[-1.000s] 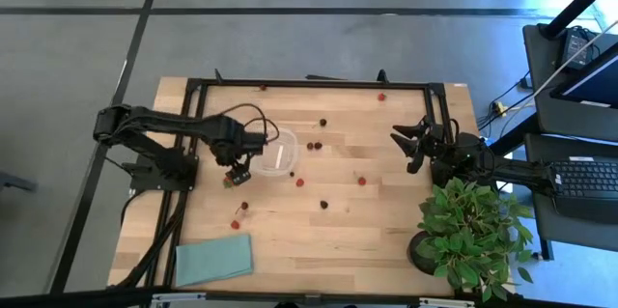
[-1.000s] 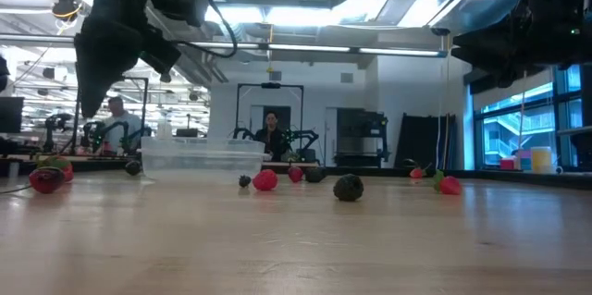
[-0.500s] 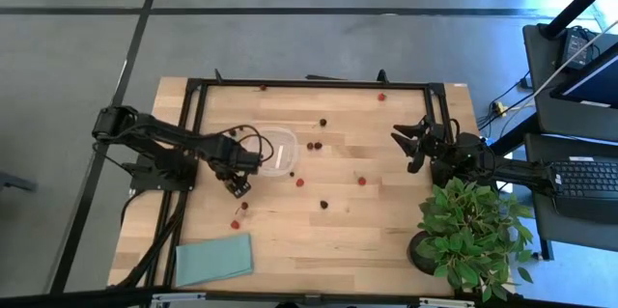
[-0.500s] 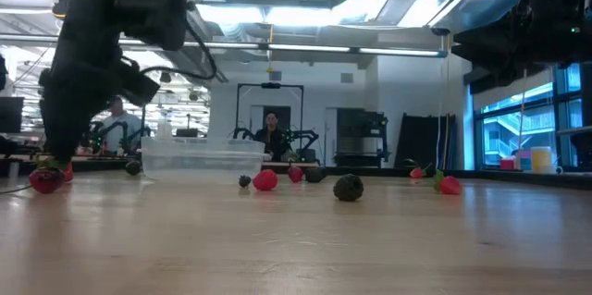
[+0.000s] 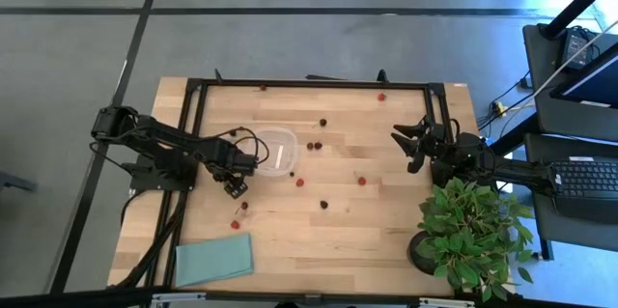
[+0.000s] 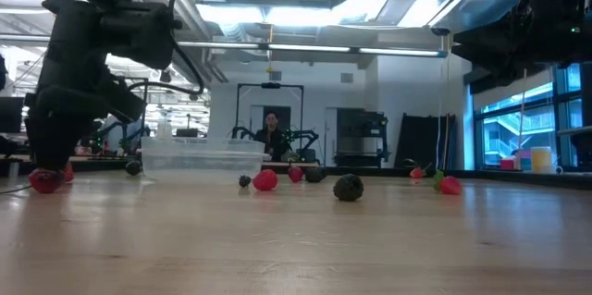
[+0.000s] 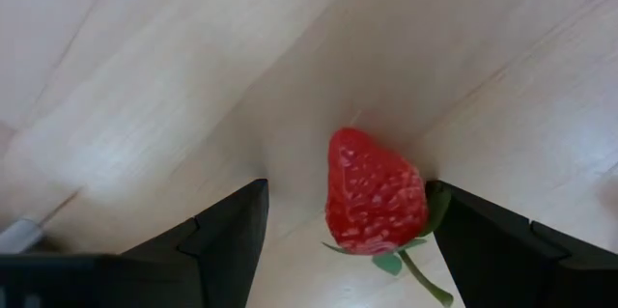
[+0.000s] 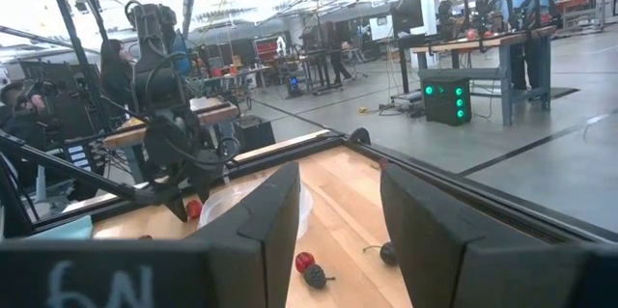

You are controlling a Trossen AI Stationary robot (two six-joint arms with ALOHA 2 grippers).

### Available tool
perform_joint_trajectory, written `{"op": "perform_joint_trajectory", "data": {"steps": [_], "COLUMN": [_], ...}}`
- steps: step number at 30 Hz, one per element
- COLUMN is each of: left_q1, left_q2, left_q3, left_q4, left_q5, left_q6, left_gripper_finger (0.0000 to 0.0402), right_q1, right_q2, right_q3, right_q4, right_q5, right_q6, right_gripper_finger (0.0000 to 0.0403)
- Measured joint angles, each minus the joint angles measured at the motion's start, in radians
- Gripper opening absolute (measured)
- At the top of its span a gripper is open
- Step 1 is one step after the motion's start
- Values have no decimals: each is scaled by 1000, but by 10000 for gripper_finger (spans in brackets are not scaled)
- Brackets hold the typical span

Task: Pick and placing Produce into tupperware
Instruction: Put the bottom left strawberry into the transparent container

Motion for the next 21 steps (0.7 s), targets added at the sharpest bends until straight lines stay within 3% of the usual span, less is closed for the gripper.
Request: {"op": "perform_joint_trajectory", "data": {"steps": [8,21], "left_q1": [1,0], "left_q2": [1,2], "left_q3": [0,0], "left_q4": [12,25], "left_q5": [1,9], "left_q6": [0,3], "left_gripper_finger": [260,153], "right_q1": [0,0], "right_q2": [0,0], "right_q3": [0,0], "right_q4": [0,0], "right_q5": [0,0], "right_q6": [-27,-26], "right_gripper_finger": [149,149]}}
